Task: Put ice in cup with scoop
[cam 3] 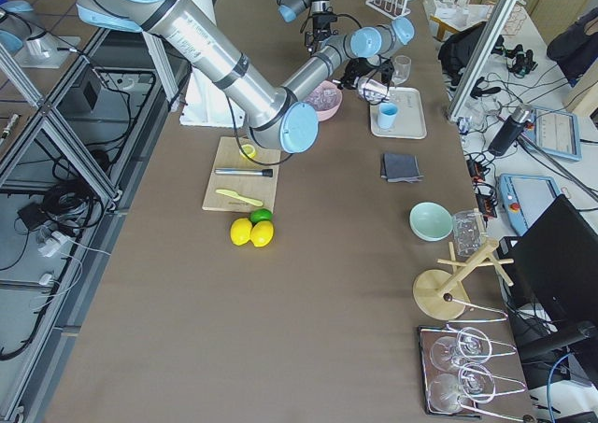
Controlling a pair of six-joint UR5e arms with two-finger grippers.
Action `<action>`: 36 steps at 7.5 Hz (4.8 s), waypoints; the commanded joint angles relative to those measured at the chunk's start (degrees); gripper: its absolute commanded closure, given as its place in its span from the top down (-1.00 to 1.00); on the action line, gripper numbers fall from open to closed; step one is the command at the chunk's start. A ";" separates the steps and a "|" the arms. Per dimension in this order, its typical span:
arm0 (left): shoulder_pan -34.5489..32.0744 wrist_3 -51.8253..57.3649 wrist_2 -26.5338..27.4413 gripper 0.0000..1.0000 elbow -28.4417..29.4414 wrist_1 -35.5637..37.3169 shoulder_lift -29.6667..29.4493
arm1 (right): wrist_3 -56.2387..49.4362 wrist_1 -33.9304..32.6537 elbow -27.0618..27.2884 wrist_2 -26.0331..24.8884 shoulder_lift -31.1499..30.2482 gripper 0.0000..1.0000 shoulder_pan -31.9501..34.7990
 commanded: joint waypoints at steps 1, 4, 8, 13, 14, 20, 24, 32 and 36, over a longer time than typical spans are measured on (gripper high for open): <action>-5.48 0.00 -1.75 0.97 -7.13 10.68 7.30 | 0.01 0.00 -0.26 4.76 -0.84 -1.00 0.63; -13.12 -0.09 -1.23 0.97 -9.34 20.27 10.30 | -0.34 0.00 -0.70 7.66 -0.85 -1.00 2.22; -20.43 -0.26 -0.96 0.97 -10.76 21.52 17.16 | -0.35 0.35 -0.52 13.72 -2.25 -1.00 2.22; -22.91 -0.53 -1.67 0.97 -10.32 34.19 17.87 | -0.26 0.62 -0.52 16.72 -2.34 -1.00 3.01; -22.91 -0.62 -1.75 0.97 -8.67 34.19 17.96 | -0.26 0.62 -0.52 16.99 -2.43 -1.00 3.27; -24.48 -5.89 -6.64 0.97 -6.38 34.27 17.35 | 0.18 3.51 -0.61 21.29 -4.27 -1.00 3.71; -35.25 -5.80 -16.50 0.97 -3.55 39.00 18.74 | 0.18 3.69 -0.78 25.25 -4.98 -1.00 4.06; -52.88 -5.10 -17.04 0.97 -3.20 48.95 22.00 | 0.44 7.72 -0.44 25.87 -6.55 -1.00 4.33; -53.49 -5.10 -17.05 0.97 -3.11 48.96 22.09 | 6.07 10.02 21.90 1.77 -18.72 -1.00 4.24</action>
